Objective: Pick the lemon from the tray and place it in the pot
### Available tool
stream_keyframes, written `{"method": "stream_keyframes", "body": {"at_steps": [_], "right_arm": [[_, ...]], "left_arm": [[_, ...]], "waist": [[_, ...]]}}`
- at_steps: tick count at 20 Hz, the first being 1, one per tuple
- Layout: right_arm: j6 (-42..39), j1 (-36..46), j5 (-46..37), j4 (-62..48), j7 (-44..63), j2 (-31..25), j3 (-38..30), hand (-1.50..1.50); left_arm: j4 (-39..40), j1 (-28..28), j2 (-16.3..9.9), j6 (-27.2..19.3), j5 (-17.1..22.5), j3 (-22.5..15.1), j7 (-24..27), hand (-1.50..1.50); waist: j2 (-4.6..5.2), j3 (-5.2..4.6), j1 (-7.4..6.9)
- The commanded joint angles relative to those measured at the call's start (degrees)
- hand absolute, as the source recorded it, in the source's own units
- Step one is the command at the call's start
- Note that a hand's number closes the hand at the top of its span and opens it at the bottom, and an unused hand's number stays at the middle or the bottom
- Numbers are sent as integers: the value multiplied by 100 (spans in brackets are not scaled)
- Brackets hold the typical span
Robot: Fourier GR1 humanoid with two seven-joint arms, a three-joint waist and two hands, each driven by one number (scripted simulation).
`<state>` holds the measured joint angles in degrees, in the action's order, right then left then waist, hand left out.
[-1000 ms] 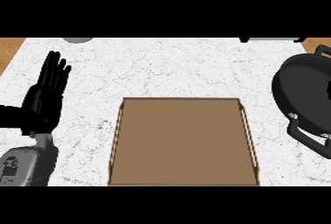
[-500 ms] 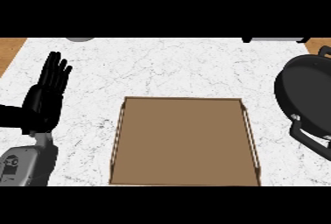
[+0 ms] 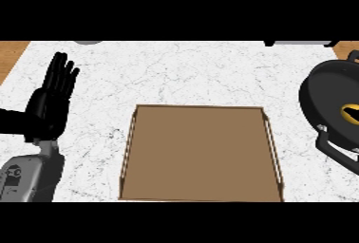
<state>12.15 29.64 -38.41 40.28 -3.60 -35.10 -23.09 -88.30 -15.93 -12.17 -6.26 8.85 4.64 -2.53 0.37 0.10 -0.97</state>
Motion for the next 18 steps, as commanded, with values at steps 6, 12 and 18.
{"method": "stream_keyframes", "body": {"at_steps": [6,12,18], "right_arm": [[-9,624,922,-464,-1284,7,-602,-150],[-166,598,1860,-154,-902,108,-1320,-150],[-554,104,2703,-304,-1501,-371,-2034,-150]], "left_arm": [[-23,146,42,42,-70,6,97,0],[222,-16,245,-178,-296,-101,247,0],[-65,333,75,117,-25,88,146,0]], "waist": [[-19,-4,28],[-42,-11,147],[-36,-6,82]]}}
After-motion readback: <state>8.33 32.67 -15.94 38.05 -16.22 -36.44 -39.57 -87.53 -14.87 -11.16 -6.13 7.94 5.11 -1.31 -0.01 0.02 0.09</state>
